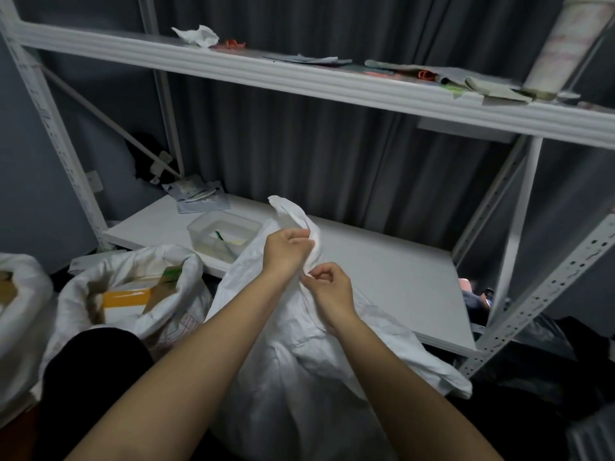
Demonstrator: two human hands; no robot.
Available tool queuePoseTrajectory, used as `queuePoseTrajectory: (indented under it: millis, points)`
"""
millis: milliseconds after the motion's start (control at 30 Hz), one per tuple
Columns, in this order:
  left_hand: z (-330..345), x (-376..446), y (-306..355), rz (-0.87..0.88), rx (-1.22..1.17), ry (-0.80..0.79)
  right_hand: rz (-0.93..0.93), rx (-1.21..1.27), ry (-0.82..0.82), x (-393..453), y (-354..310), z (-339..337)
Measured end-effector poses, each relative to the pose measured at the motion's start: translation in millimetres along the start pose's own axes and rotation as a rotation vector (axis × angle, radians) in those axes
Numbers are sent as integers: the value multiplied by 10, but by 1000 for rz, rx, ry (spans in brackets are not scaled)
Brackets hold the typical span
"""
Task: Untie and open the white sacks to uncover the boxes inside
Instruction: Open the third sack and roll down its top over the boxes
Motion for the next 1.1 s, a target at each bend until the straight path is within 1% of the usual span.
queuePoseTrajectory:
  millis: [67, 133, 167, 200, 233, 300, 333, 367, 433, 500, 567, 600, 667, 700, 733, 767, 800, 833, 900, 933, 967, 1000, 1033, 1100]
  points:
    - [-45, -37, -78, -7, 52, 25, 84, 34, 5, -39, 132, 60]
    - [-124, -49, -149, 5, 87, 56, 166, -23, -68, -43, 154, 70]
    - [-165, -49, -172, 17, 102, 62, 180, -74, -108, -37, 115, 46]
    - [-201, -45, -187, 32, 115, 58, 148, -138, -137, -21, 35, 2]
    - [-233, -46, -191, 50, 124, 45, 46, -233, -156, 5, -99, -50]
    - [-267, -73, -182, 87, 131, -4, -277, -507, -234, 58, -454, -103]
    - [-279, -96, -174, 101, 139, -29, -443, -683, -325, 80, -620, -68]
    - [-286, -116, -178, 108, 145, -54, -591, -878, -451, 107, -734, 2]
    - [-300, -169, -171, 116, 143, -103, -840, -1234, -692, 168, -821, 166]
    - [-324, -220, -172, 124, 152, -165, -1026, -1517, -844, 257, -802, 304]
    - [-380, -282, -186, 148, 237, -262, -1111, -1732, -926, 319, -856, 414]
    - [-422, -314, -202, 161, 278, -319, -1156, -1782, -960, 299, -911, 475]
    - [-525, -354, -260, 159, 314, -429, -1176, -1821, -1033, 168, -989, 594]
    - [-565, -367, -298, 149, 343, -479, -1124, -1868, -1070, 107, -968, 637]
    - [-596, -392, -318, 145, 402, -517, -1006, -1936, -1092, 82, -903, 660]
    - [-606, -413, -339, 152, 485, -529, -818, -2011, -1077, 80, -822, 650]
    - [-592, -442, -341, 172, 561, -510, -642, -2036, -1031, 78, -766, 640]
    - [-564, -466, -338, 192, 615, -457, -524, -1986, -993, 80, -729, 644]
    - [-485, -542, -290, 254, 632, -305, -341, -1782, -938, 114, -680, 647]
    - [-450, -580, -255, 311, 634, -235, -265, -1681, -921, 126, -678, 640]
    - [-441, -588, -239, 357, 638, -188, -248, -1600, -921, 135, -694, 636]
    - [-468, -572, -232, 375, 642, -187, -292, -1555, -936, 128, -734, 635]
    - [-529, -539, -253, 357, 626, -234, -387, -1550, -957, 116, -781, 626]
    - [-677, -496, -289, 282, 537, -410, -621, -1644, -972, 101, -846, 597]
Point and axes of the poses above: each hand's wrist, its own x-axis towards the middle knuckle, its own z-axis out of the palm, y = z × x, the point moved 5 cm from there along x, towards the middle knuckle, and after that the axes turned 15 degrees about x, right-handed, at the moved point
